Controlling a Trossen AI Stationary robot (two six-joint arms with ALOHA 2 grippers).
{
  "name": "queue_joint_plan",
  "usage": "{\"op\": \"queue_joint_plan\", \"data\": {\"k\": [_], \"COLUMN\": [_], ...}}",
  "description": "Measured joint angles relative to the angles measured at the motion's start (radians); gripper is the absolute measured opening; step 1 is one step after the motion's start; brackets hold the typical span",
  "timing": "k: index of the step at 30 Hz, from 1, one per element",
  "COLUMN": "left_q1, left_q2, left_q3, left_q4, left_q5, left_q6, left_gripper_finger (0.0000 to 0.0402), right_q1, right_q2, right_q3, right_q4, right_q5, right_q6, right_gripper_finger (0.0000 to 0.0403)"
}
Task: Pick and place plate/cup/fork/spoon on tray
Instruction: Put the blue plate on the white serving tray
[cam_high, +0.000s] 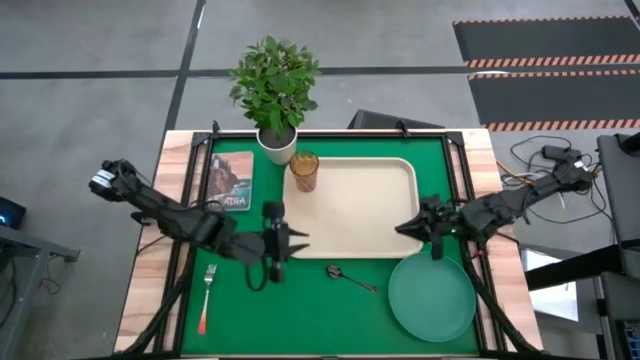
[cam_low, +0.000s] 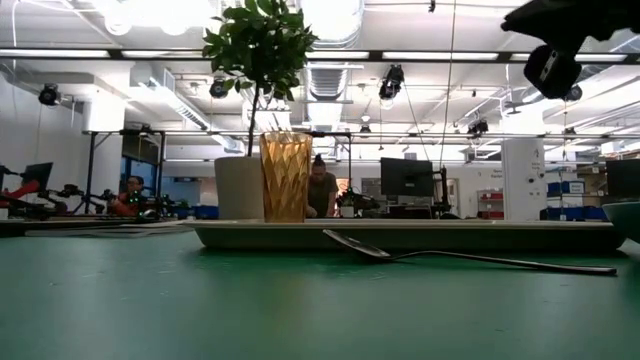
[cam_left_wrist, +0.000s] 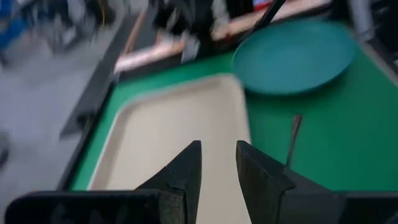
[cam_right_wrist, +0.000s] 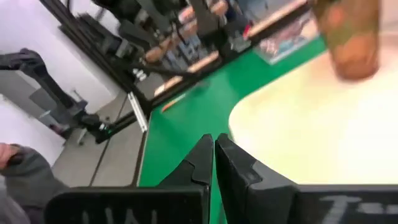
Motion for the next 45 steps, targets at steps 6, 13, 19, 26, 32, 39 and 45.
{"op": "queue_joint_plan", "data": {"k": [6, 13, 19, 26, 32, 39, 45], "left_q1": [-0.042, -0.049, -0.050, -0.052, -0.053, -0.061, -0.061], "left_q2": [-0.081, -0.205, -0.285, -0.315, -0.310, -0.310, -0.310], "left_q3": [-0.107, -0.236, -0.311, -0.332, -0.332, -0.332, -0.331], "left_q4": [0.104, 0.201, 0.248, 0.249, 0.246, 0.239, 0.238], "left_q5": [-0.005, -0.006, -0.005, -0.005, -0.004, 0.001, 0.002], "left_q6": [0.069, 0.050, 0.049, 0.048, 0.050, 0.024, 0.024], "left_gripper_finger": [0.0083, 0.0083, 0.0083, 0.0083, 0.0083, 0.0083, 0.0083], "right_q1": [0.107, 0.228, 0.302, 0.349, 0.348, 0.348, 0.348], "right_q2": [0.210, 0.436, 0.597, 0.815, 0.996, 1.122, 1.167], "right_q3": [0.163, 0.392, 0.615, 0.839, 0.940, 0.997, 1.007], "right_q4": [-0.014, -0.181, -0.553, -0.876, -0.901, -0.906, -0.909], "right_q5": [-0.001, -0.008, -0.072, -0.247, -0.369, -0.409, -0.409], "right_q6": [0.048, 0.357, 0.735, 0.968, 0.989, 0.989, 0.996], "right_gripper_finger": [0.0009, 0.0009, 0.0009, 0.0009, 0.0009, 0.0009, 0.0009]}}
